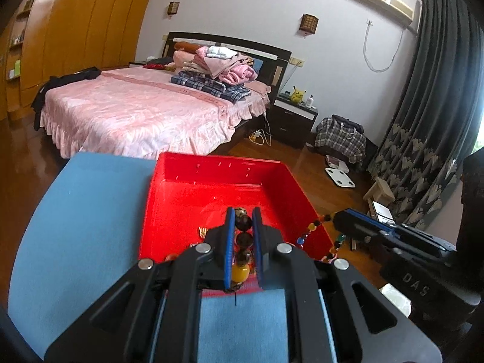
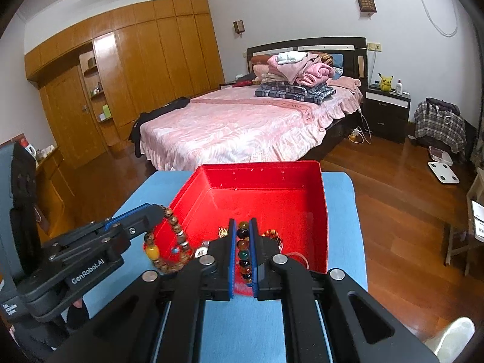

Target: Organize jewelry

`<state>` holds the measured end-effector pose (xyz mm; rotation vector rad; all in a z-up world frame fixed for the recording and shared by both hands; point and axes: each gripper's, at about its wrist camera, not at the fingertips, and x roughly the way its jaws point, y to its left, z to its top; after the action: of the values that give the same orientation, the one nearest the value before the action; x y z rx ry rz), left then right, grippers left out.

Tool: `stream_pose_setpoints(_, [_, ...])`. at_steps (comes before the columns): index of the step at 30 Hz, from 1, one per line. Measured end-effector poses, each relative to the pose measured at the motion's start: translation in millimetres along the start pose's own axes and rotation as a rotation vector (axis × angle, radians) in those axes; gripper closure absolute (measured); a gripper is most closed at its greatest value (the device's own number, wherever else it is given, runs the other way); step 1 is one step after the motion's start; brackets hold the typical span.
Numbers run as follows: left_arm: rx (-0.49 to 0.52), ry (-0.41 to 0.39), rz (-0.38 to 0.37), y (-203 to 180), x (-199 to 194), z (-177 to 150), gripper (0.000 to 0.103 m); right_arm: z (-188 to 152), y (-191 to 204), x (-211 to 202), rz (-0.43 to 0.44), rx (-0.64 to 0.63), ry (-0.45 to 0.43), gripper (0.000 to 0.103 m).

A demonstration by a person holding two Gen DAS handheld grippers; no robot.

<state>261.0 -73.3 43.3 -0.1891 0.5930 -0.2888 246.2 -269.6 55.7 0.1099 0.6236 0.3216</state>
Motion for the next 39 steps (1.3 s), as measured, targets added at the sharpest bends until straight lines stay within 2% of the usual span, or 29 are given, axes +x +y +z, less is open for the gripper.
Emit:
stream_pose_setpoints(8, [0.000,-0.047,-0.032,0.4,13.4,19.9,0.093,13.7,-5.2,23.7,-0.015,-0.014,0.006,0.095])
stream_pose_setpoints(13, [-0.003,-0.020,-0.035,5.7,36.1,23.5,0.091,14.9,-9.8,45.4,-0.031,-0.010,0.028,0.094])
stream_pose_setpoints(14, [-0.006,0.005,-0.023,8.2,43.1,21.7,0.090,13.9,-12.4,50.7,-0.044,-0.002,0.041,0.085])
stream_pose_setpoints(15, [-0.010,0.023,-0.006,11.3,47.9,19.2,0.081,12.4,-14.5,52.8,-0.053,0.003,0.048,0.078])
stream_pose_setpoints(17, [-0.013,0.035,0.003,17.9,50.3,14.8,0.076,8.4,-19.2,53.9,-0.070,0.008,0.050,0.075])
stream_pose_setpoints(18, [-0.015,0.038,0.013,21.0,50.5,12.7,0.073,5.0,-21.8,53.1,-0.081,0.012,0.051,0.068])
stream_pose_setpoints(19, [-0.021,0.043,0.022,24.8,50.0,9.7,0.065,1.7,-24.0,52.3,-0.087,0.018,0.053,0.064])
stream_pose_setpoints(23, [-0.033,0.046,0.041,34.3,45.5,3.9,0.060,-8.8,-27.3,49.8,-0.095,0.027,0.063,0.053])
stream_pose_setpoints(24, [-0.030,0.047,0.048,35.3,43.4,2.7,0.055,-10.1,-27.1,48.7,-0.095,0.027,0.063,0.050])
stream_pose_setpoints(25, [-0.027,0.047,0.052,35.1,42.2,2.9,0.045,-12.3,-26.7,45.9,-0.095,0.025,0.063,0.049])
stream_pose_setpoints(30, [-0.005,0.032,0.081,32.8,27.3,-1.5,0.033,-15.5,-22.0,34.5,-0.090,0.019,0.054,0.038])
stream_pose_setpoints(32, [0.002,0.029,0.094,31.8,21.1,-4.2,0.031,-17.0,-20.4,29.9,-0.087,0.018,0.050,0.032])
stream_pose_setpoints(34, [0.009,0.030,0.124,31.7,14.7,-6.9,0.016,-20.2,-18.5,22.3,-0.082,0.018,0.040,0.026])
stream_pose_setpoints(37, [0.020,0.010,0.147,32.0,-0.6,-11.4,0.014,-22.8,-16.2,11.0,-0.079,0.017,0.024,0.021])
stream_pose_setpoints(39, [0.021,0.007,0.159,31.7,-9.2,-13.6,0.013,-26.1,-15.5,3.1,-0.073,0.022,0.018,0.013])
